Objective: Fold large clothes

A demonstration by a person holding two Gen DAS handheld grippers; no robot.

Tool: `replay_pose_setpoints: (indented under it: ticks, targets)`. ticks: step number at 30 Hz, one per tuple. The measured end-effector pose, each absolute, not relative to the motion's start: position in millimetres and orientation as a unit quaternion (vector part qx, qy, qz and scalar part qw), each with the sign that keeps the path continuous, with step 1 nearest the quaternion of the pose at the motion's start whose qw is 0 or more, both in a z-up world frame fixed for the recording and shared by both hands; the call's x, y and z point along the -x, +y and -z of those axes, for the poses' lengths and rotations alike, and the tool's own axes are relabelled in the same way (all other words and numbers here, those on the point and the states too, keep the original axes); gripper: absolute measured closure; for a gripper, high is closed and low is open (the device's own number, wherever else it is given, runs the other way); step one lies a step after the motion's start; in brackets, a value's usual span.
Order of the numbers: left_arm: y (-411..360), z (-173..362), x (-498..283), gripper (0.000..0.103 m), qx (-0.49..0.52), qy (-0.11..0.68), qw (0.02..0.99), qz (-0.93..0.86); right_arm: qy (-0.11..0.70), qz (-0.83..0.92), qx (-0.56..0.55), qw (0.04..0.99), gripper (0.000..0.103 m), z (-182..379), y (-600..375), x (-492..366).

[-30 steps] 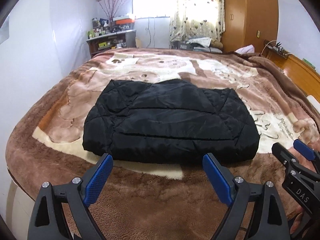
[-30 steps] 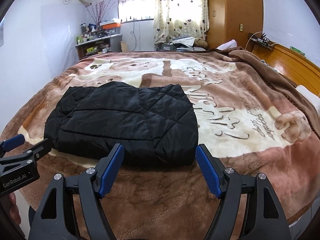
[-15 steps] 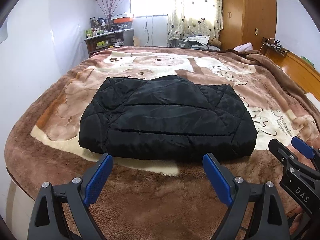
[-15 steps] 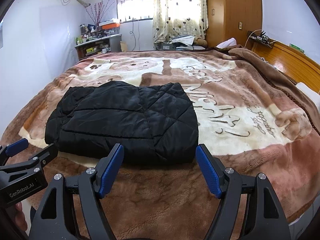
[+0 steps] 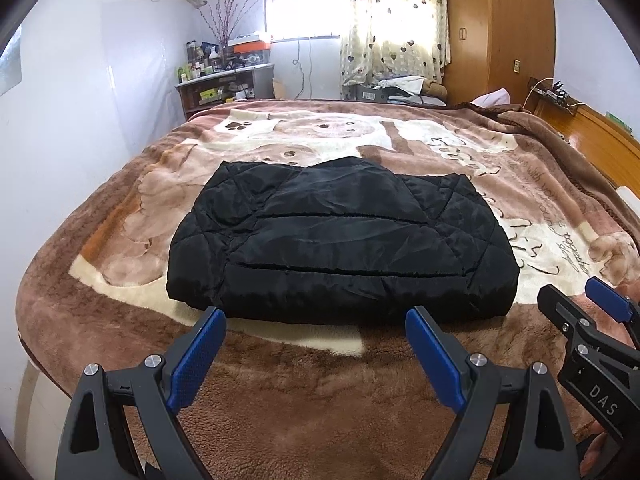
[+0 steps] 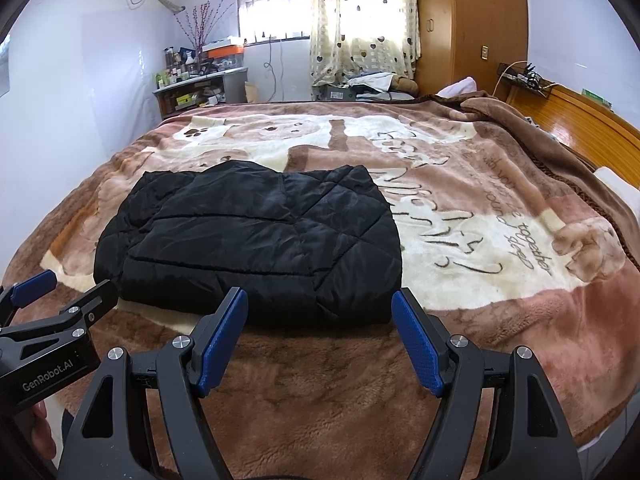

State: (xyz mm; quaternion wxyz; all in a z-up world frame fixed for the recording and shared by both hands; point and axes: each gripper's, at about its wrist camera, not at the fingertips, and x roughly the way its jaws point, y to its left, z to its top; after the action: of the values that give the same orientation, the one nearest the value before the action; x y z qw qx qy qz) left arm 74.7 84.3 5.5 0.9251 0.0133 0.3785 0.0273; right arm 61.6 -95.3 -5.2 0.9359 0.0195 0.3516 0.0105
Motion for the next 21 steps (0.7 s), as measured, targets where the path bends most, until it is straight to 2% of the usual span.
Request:
replay_pose_setpoints:
  ticks: [21]
  targets:
    - [81.2,-6.1,-71.6,0.011,-0.01,0.378,0.926,-0.022,0.346,-0.011,-0.017,0.938,0.029,1.1,-91.7,-58.6]
